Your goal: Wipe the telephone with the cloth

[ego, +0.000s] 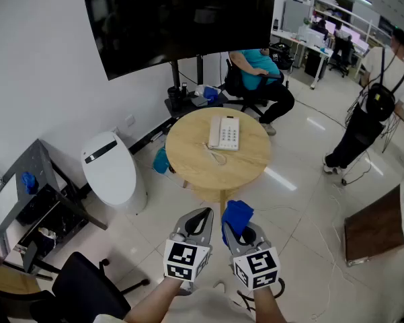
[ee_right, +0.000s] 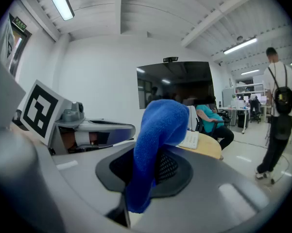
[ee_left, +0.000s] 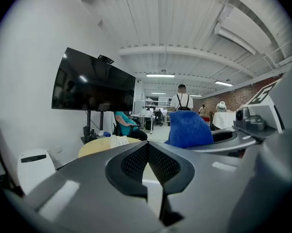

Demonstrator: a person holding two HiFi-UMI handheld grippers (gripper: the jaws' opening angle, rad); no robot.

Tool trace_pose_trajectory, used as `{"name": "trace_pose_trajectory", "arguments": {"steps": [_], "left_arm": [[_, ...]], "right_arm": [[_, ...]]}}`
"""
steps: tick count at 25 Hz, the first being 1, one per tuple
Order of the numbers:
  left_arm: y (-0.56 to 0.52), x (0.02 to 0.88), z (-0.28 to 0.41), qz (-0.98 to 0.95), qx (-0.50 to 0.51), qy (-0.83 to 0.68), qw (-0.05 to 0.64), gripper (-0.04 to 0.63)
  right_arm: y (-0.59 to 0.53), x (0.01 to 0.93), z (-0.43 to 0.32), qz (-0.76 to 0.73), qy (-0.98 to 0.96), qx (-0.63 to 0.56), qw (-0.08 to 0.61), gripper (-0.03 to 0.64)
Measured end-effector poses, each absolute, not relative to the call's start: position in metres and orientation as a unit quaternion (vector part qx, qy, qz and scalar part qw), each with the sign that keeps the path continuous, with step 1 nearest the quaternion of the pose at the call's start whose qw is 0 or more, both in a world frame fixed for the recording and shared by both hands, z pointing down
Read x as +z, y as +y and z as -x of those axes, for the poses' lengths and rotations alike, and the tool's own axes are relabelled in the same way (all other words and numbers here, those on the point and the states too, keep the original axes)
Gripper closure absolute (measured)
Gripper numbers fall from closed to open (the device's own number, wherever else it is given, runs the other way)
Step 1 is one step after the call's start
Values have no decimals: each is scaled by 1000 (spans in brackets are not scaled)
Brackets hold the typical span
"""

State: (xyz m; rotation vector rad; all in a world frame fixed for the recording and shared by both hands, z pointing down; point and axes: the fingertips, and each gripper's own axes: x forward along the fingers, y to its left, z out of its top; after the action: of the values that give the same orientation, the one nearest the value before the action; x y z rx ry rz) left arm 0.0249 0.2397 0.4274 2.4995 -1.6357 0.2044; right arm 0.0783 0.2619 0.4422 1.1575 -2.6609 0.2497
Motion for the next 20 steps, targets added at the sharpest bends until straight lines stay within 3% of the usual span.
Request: {"name": "trace_pose_trajectory", "arguments": {"steps": [20], "left_arm": [[207,427,-49,-824,71,-557,72,594]], "right_arm": [[222,438,-96,-372,-921,61,103,555]]}}
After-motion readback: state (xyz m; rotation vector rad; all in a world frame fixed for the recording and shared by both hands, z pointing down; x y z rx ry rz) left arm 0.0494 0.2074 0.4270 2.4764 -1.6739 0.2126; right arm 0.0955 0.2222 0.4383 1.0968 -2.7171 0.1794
